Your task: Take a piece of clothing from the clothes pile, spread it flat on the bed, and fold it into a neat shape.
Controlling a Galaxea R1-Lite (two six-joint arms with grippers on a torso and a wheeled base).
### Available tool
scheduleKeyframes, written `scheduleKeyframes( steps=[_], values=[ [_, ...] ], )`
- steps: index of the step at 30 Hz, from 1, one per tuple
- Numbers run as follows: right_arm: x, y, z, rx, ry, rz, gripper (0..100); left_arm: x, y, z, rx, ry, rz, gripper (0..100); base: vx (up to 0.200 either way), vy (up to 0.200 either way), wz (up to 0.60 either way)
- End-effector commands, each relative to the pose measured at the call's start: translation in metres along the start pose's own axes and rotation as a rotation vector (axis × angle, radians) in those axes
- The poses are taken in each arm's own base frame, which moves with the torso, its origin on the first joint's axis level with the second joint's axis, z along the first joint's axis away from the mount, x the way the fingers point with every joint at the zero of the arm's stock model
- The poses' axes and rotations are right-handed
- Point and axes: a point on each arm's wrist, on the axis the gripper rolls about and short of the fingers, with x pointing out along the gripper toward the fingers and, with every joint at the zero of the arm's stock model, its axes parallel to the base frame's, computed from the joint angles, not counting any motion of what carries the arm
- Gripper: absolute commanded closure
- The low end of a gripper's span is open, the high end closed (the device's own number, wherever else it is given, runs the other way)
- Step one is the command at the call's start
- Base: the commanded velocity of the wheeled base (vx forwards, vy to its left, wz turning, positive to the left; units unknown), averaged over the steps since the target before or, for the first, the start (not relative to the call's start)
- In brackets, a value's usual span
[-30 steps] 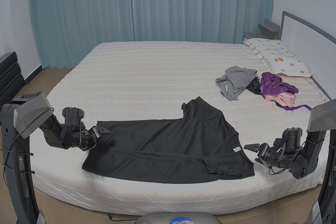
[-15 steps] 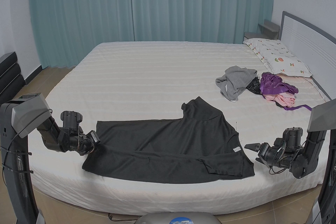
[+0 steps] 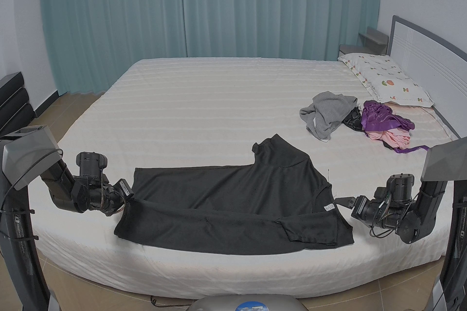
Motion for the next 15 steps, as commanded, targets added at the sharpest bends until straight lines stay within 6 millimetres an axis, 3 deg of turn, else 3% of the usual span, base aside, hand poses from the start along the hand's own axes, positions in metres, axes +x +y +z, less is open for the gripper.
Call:
scheduleKeyframes(
  steps=[1, 10, 15],
  values=[
    [0.022, 0.001, -0.001, -0.044, 0.023, 0.019, 0, -0.004, -0.003, 0.001, -0.024, -0.009, -0.009, 100, 0.000, 0.000, 0.00],
    [0.053, 0.014, 0.010, -0.123, 0.077, 0.025, 0, -0.004, -0.003, 0.000, -0.024, -0.006, -0.008, 100, 0.000, 0.000, 0.00],
    [0.064, 0.011, 0.005, -0.168, 0.099, 0.022, 0, -0.004, -0.003, 0.000, -0.023, -0.007, -0.009, 100, 0.000, 0.000, 0.00]
  ],
)
